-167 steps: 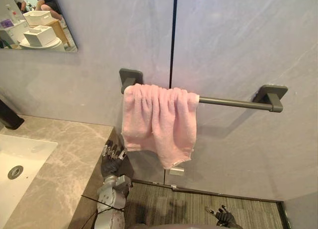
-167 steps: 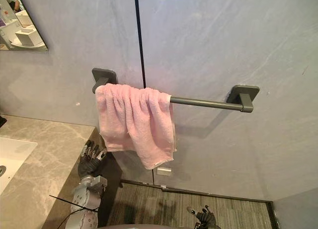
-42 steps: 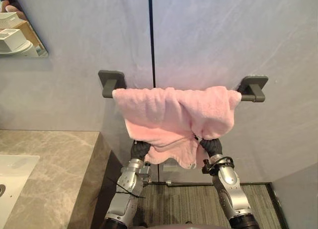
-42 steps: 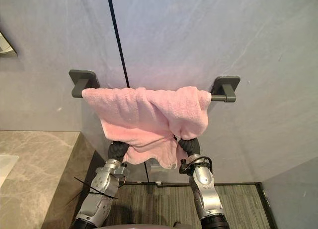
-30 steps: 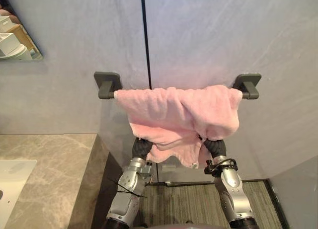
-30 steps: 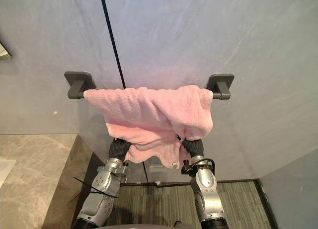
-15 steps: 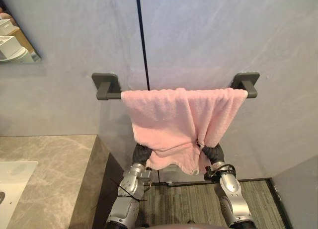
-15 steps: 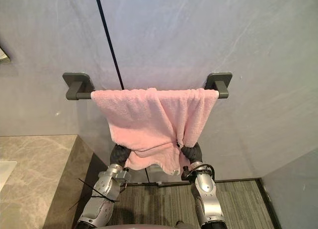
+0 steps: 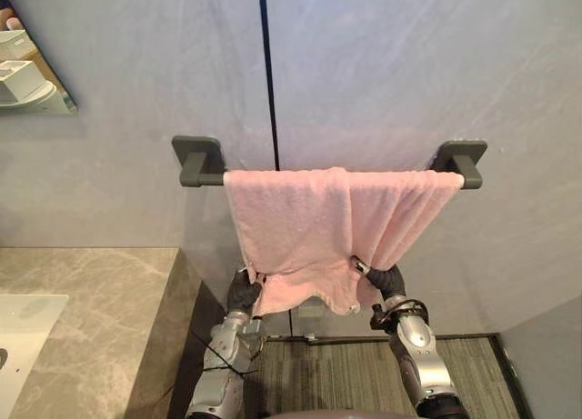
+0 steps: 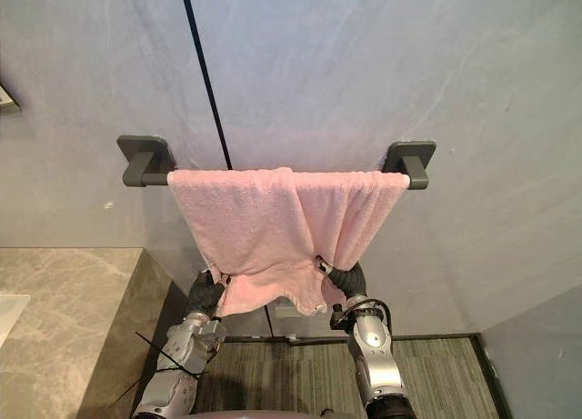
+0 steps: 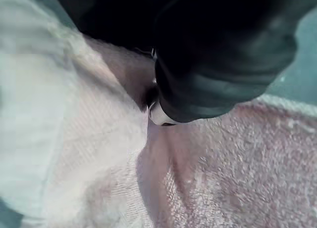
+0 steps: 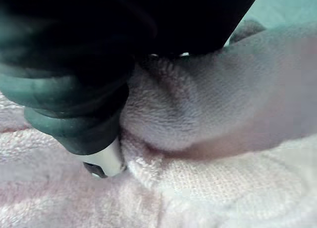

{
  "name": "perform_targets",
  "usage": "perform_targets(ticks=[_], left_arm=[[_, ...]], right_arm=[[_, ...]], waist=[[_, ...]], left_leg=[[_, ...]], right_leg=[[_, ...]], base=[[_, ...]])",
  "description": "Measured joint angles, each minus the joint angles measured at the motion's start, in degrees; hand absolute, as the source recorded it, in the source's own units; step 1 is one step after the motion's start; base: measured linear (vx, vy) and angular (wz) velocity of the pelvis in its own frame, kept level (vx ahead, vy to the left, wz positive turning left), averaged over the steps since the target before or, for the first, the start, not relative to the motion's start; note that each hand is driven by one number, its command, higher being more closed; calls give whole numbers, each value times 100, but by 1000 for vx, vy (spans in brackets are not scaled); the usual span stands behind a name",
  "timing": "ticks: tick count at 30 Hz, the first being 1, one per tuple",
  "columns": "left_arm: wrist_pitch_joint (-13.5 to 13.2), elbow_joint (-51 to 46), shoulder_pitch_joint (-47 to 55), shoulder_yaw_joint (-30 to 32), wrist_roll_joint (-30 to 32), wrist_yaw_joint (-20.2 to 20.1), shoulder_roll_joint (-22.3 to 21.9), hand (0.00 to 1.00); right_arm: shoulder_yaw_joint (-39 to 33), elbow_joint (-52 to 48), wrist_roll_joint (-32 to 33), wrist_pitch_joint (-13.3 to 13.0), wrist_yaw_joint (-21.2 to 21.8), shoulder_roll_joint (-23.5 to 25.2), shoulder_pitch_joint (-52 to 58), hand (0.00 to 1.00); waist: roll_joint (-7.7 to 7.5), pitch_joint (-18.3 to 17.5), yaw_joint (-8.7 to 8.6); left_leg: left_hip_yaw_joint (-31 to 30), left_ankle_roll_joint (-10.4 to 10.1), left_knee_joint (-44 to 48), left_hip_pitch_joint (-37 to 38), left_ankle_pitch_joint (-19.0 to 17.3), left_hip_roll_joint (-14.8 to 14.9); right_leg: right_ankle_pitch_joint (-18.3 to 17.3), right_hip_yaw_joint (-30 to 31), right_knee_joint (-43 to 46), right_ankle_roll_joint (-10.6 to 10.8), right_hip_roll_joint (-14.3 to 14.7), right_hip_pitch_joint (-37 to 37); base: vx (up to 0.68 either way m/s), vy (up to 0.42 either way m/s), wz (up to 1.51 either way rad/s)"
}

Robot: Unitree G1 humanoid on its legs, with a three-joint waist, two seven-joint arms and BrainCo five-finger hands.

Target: Organize washtable

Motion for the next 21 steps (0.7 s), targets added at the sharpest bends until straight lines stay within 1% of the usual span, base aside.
perform_targets(ticks=[5, 9, 10, 12, 19, 21], left_arm=[[60, 224, 161, 41, -4, 82, 15, 0], [138, 372, 242, 48, -31, 82, 40, 0], [140, 397, 304, 58, -36, 82, 46, 0], [155, 422, 402, 116, -71, 85, 45, 0], [212, 467, 520, 309, -285, 133, 24, 0], [262, 349, 652, 460, -285, 212, -74, 0]], right_arm=[[-99, 226, 0, 62, -214, -1, 153, 0], [-107, 714, 3, 330, -353, 18, 459, 0], [-109, 792, 4, 430, -402, 11, 621, 0], [-114, 875, 9, 488, -455, 15, 701, 0], [-386, 828, 189, 502, -608, 142, 918, 0], [-481, 463, 191, 519, -633, 217, 1151, 0]], waist=[[-22, -1, -2], [-15, 4, 32], [-8, 7, 33], [-11, 8, 2], [-15, 9, 20], [-16, 11, 62]], left_leg=[[-20, 0, -24, 46, 0, 2], [-4, -1, -39, 49, 0, 3], [18, -1, -49, 49, 0, 3], [40, -1, -53, 50, 0, 3], [73, -1, -42, 72, -1, 12], [97, -6, -23, 80, -8, 18]], right_leg=[[-1, -52, -20, 0, 0, 59], [-1, -38, -20, 0, 0, 51], [-1, -6, -17, 0, 0, 54], [0, 45, -14, 1, 1, 48], [-1, 65, 20, 1, 0, 52], [-16, 82, 64, 18, -5, 42]], base=[[-27, -18, 3], [-30, -16, -2], [-13, -14, -6], [-6, -13, -7], [-32, -18, -2], [-58, -23, -4]])
